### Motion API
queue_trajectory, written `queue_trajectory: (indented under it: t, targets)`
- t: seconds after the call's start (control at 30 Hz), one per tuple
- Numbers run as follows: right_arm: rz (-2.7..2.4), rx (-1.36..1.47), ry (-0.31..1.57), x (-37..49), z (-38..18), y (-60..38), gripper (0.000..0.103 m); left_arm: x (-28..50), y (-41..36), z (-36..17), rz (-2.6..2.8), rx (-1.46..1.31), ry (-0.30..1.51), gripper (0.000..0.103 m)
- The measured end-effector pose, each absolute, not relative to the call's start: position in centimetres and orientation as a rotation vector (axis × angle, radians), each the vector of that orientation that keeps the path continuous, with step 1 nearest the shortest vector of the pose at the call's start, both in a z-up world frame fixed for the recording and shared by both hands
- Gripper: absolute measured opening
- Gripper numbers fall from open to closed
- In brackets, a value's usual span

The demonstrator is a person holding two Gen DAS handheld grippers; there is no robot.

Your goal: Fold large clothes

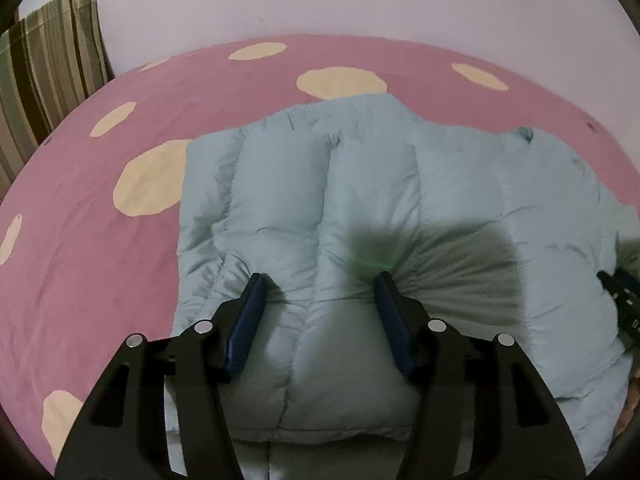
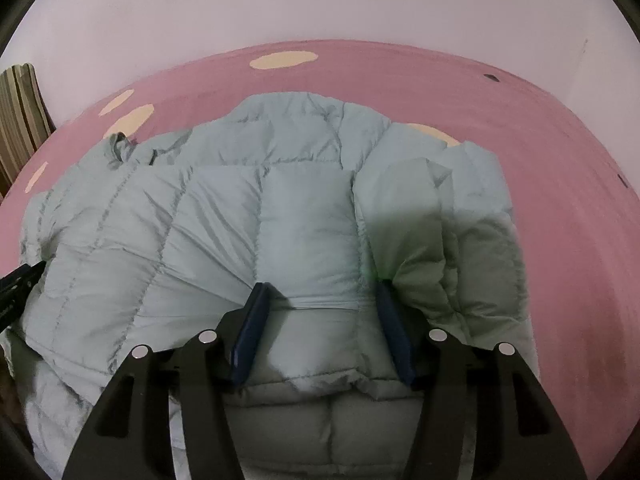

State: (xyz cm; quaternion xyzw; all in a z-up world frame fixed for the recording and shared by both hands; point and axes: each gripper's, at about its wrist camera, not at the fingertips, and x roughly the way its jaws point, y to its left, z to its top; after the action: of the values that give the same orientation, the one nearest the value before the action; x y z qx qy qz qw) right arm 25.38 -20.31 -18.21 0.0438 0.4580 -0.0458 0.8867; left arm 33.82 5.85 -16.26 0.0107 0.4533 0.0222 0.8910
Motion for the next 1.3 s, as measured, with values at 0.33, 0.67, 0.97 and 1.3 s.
queue_trajectory:
  t: [0.33, 0.67, 0.97, 1.3]
  targets:
    - [-0.084, 0.155, 0.886, 20.2, -13.6, -22.2, 0.067, 28.7, 7.3, -12.1, 0.044, -0.006, 0.905, 0.061]
    - [-0.119, 0.22, 0.962, 5.3, -13.8, -27.5, 0.071, 13.2, 12.9, -12.4, 0.0, -0.054, 0.977, 0.071]
    - [-0.093, 0.311, 1.011, -2.5, -15.8, -28.3, 0.071, 4.7, 15.3, -13.8, -0.05, -0.163, 1.037, 0.072]
    - [-0.052, 0.307, 0.999, -6.5, -16.2, -26.9, 0.049, 1.6, 14.0, -14.0, -0.133, -0.233, 1.034, 0.046]
